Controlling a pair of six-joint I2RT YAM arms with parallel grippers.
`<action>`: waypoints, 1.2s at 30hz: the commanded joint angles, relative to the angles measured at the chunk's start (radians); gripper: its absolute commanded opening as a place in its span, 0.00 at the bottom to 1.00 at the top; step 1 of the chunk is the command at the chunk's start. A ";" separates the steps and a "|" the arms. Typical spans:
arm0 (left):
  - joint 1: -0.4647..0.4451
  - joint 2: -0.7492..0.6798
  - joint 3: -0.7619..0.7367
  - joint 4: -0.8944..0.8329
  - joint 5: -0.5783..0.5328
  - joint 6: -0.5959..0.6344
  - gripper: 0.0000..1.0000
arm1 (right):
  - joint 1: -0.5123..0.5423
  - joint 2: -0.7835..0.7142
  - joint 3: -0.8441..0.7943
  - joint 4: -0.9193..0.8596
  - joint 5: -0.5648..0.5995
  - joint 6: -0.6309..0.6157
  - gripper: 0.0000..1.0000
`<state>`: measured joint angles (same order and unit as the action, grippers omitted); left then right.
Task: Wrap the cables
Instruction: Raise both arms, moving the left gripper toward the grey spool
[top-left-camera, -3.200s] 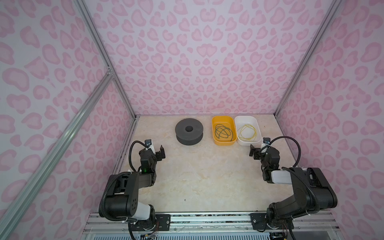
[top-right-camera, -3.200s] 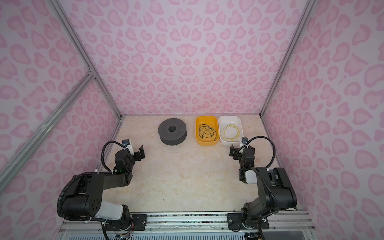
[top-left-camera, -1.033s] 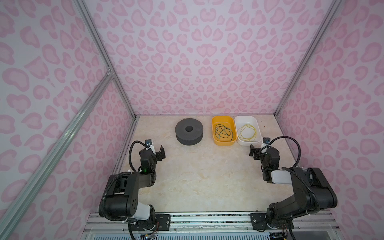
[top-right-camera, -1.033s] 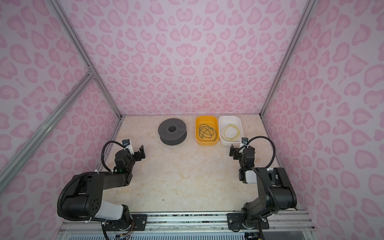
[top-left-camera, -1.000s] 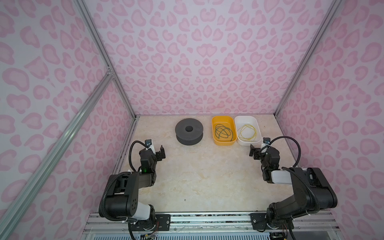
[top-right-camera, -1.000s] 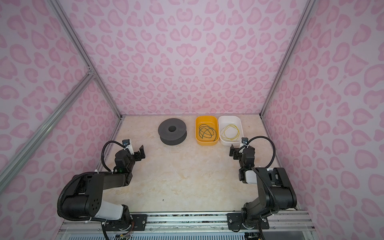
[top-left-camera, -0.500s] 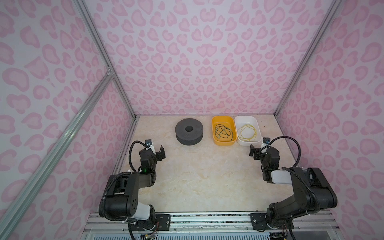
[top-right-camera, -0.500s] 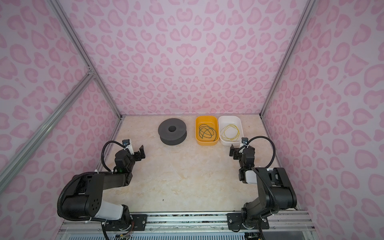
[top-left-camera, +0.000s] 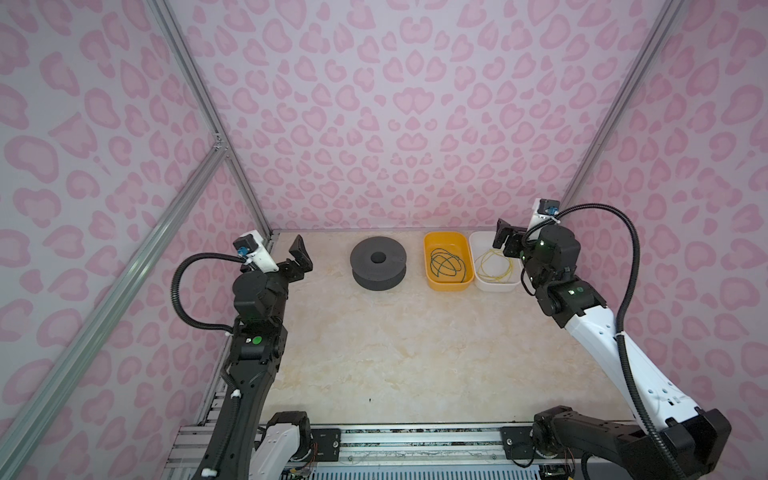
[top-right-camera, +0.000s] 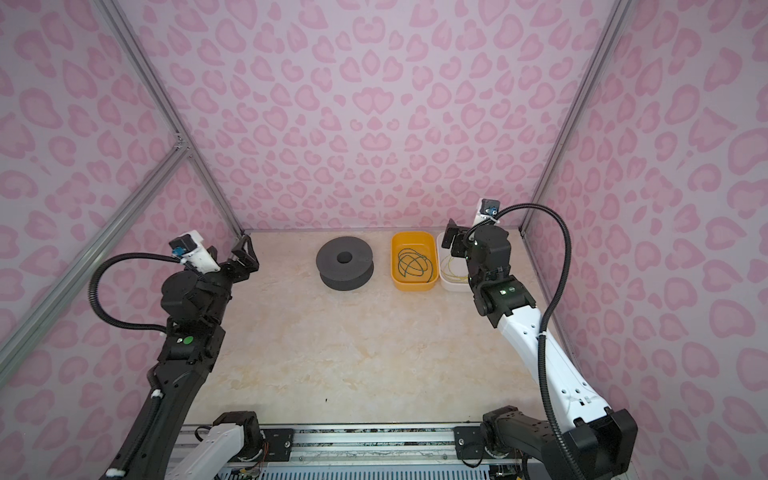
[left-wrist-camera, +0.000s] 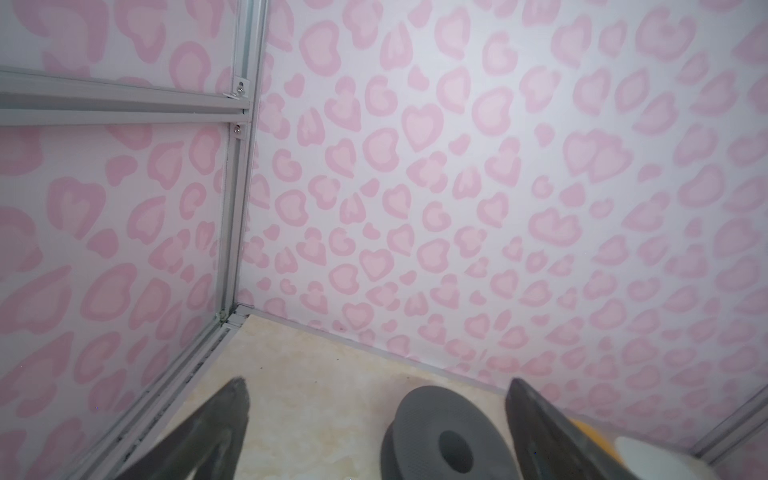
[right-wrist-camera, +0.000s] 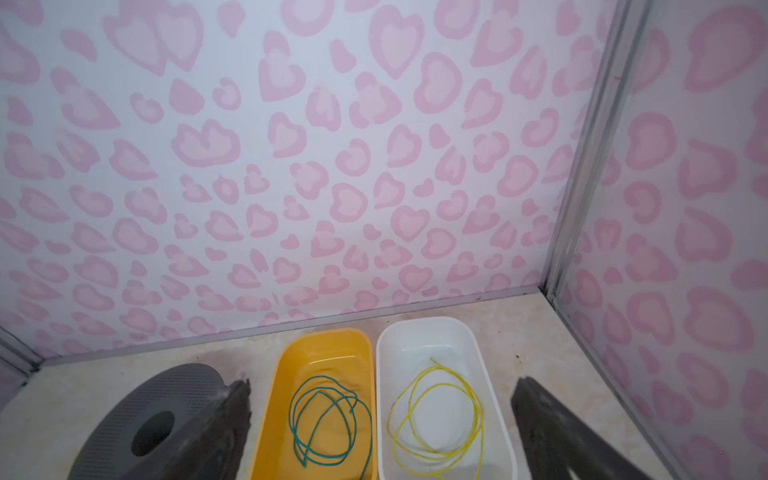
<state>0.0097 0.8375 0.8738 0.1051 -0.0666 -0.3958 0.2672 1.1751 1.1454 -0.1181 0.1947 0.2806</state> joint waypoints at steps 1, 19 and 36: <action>-0.001 -0.091 -0.013 -0.295 0.013 -0.289 0.98 | -0.052 -0.046 -0.112 -0.148 -0.239 0.227 0.89; -0.001 -0.044 -0.397 0.144 0.553 -0.494 0.96 | -0.057 -0.433 -0.560 0.121 -0.352 0.383 0.92; -0.018 0.973 -0.246 1.113 0.757 -0.957 0.82 | -0.066 -0.371 -0.576 0.074 -0.387 0.399 0.88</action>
<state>-0.0078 1.7199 0.6006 0.9176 0.6708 -1.2106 0.2058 0.8059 0.5648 -0.0402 -0.2054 0.6880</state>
